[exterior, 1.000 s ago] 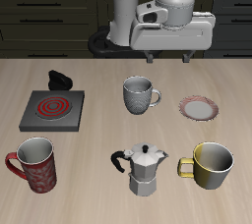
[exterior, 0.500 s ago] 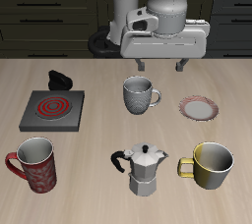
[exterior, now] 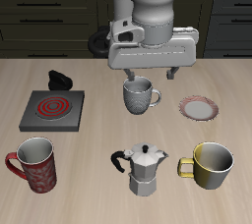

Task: Place the moka pot on the stove

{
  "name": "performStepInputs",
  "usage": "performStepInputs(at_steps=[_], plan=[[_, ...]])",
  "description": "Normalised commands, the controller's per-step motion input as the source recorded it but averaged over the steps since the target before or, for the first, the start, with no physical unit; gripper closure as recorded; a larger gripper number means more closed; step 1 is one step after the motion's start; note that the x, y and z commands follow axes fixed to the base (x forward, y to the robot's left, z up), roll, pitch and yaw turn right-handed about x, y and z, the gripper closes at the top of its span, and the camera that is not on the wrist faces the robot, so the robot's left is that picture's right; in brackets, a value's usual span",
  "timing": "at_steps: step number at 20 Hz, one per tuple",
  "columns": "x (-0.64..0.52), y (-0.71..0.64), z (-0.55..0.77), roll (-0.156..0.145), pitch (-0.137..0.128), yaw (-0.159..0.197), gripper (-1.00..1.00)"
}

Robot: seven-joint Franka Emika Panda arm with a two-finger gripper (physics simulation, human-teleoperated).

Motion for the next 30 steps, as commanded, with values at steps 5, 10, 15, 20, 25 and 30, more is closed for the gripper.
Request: performStepInputs(at_steps=[5, 10, 15, 20, 25, 30], plan=[[0.14, -0.17, -0.03, 0.013, -0.003, 0.01, -1.0], [0.09, -0.19, -0.02, -0.015, -0.026, 0.01, -1.0], [0.06, -0.16, -0.03, -0.044, -0.038, -0.05, -1.0], [0.11, -0.14, -0.1, -0.075, -0.004, 0.013, -1.0], [0.07, 0.13, -0.05, 0.021, -0.005, -0.008, -1.0], [0.06, 0.18, 0.0, 0.048, 0.001, -0.004, -1.0]])
